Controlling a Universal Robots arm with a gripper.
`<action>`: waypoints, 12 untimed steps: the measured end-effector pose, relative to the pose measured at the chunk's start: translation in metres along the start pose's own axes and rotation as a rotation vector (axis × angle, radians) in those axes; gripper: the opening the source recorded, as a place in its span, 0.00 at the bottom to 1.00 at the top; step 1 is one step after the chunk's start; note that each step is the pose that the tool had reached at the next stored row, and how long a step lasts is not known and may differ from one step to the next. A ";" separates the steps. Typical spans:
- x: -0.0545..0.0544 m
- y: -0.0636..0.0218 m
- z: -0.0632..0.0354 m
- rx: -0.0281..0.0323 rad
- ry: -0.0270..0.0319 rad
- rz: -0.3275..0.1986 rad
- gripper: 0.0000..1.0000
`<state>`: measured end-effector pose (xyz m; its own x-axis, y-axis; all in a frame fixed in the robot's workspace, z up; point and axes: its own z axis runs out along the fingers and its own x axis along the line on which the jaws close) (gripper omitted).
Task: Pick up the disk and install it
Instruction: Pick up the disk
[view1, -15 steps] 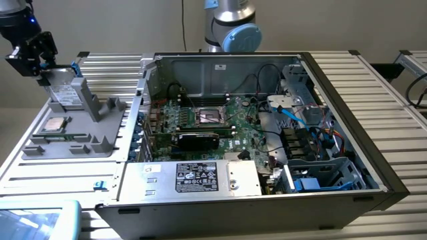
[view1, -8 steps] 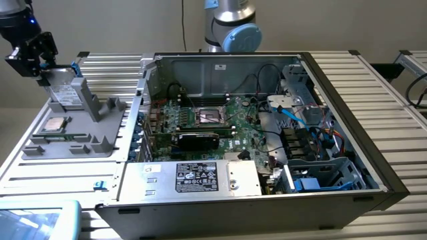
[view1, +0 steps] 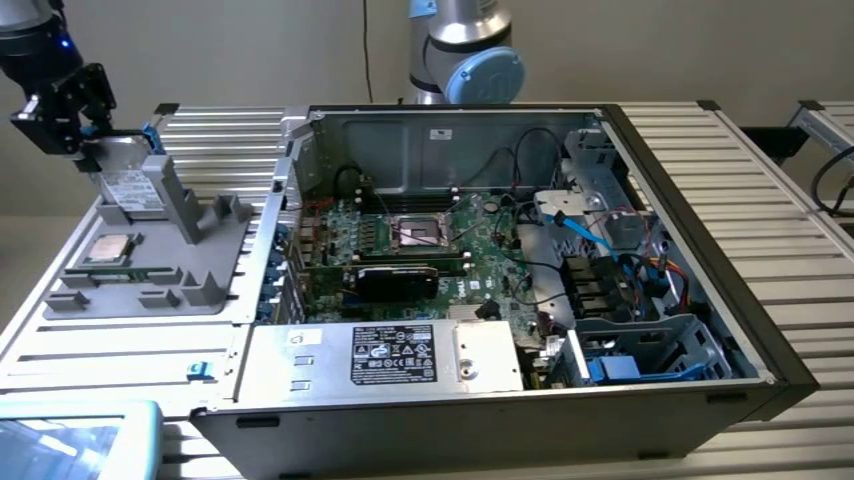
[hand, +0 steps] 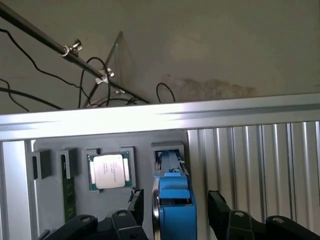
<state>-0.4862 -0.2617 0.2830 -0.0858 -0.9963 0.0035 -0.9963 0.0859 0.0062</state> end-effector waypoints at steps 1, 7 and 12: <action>0.000 -0.0001 0.0000 -0.0028 0.0002 0.001 0.63; 0.000 -0.0017 0.0000 -0.0063 0.0005 0.005 0.63; 0.000 -0.0022 0.0001 -0.0063 0.0005 0.005 0.63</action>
<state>-0.4840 -0.2619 0.2829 -0.0908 -0.9959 0.0040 -0.9958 0.0908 0.0124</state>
